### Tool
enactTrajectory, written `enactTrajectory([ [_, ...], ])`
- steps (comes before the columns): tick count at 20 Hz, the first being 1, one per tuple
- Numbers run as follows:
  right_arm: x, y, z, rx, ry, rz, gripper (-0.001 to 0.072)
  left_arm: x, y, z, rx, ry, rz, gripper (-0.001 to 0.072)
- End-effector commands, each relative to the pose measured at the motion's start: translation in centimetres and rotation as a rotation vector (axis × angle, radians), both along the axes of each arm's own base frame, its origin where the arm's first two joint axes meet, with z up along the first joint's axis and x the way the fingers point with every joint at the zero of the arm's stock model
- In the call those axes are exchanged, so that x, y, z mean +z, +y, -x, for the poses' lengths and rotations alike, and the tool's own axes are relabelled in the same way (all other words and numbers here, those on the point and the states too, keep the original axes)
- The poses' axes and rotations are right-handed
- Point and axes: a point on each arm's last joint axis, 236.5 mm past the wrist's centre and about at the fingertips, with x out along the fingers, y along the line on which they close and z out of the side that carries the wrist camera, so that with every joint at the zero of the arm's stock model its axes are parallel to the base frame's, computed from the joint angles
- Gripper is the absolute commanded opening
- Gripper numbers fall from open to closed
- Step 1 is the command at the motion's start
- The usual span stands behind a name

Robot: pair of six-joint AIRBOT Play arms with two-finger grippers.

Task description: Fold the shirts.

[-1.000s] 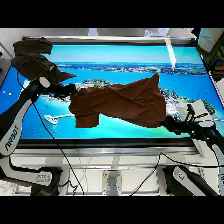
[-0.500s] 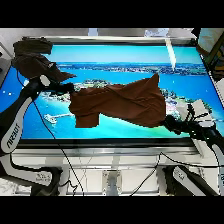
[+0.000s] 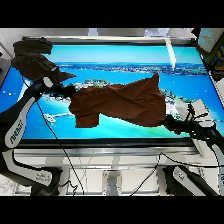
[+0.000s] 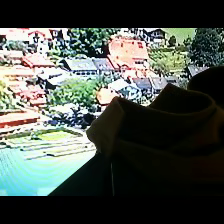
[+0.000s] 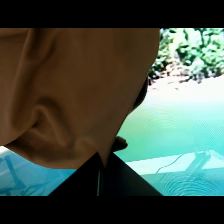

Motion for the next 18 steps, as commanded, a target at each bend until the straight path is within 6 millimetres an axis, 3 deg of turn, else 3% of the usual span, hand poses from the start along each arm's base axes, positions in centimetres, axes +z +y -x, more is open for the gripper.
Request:
enactTrajectory([
  [1, 0.2, 0.2, -0.2, 0.001, -0.009, -0.010, 0.0028, 0.9, -0.8, -1.0, 0.033, -0.035, 0.056, 0.0021],
  [3, 1.6, 0.9, -0.8, 0.035, -0.063, -0.030, 0.0028, 3.4, -2.4, -1.5, 0.009, -0.067, 0.112, 0.0021],
  [4, 2.8, 1.0, -1.4, 0.042, -0.094, -0.033, 0.0028, 5.7, -3.0, -1.8, -0.027, -0.113, 0.122, 0.0020],
  [6, 6.5, 0.5, -2.8, 0.059, -0.198, 0.013, 0.0028, 12.7, -4.3, -2.3, -0.107, -0.258, 0.121, 0.0020],
  [8, 12.5, -0.1, -4.4, 0.054, -0.359, 0.077, 0.0027, 21.4, -4.6, -1.8, -0.137, -0.438, 0.107, 0.0020],
  [9, 16.5, -0.3, -4.9, 0.052, -0.460, 0.113, 0.0027, 25.8, -4.6, -0.9, -0.144, -0.526, 0.103, 0.0020],
  [12, 29.4, -1.3, -3.5, 0.006, -0.761, 0.250, 0.0027, 38.5, -4.0, 4.7, -0.179, -0.811, 0.046, 0.0020],
  [14, 37.7, -2.3, -0.8, -0.060, -0.946, 0.408, 0.0025, 44.9, -3.4, 9.9, -0.180, -0.969, 0.005, 0.0019],
  [16, 43.9, -2.4, 2.2, -0.109, -1.062, 0.570, 0.0024, 50.0, -2.9, 15.5, -0.175, -1.111, -0.019, 0.0019],
  [18, 47.9, -1.8, 4.2, -0.123, -1.121, 0.685, 0.0024, 54.1, -2.2, 20.8, -0.159, -1.247, -0.048, 0.0018],
])
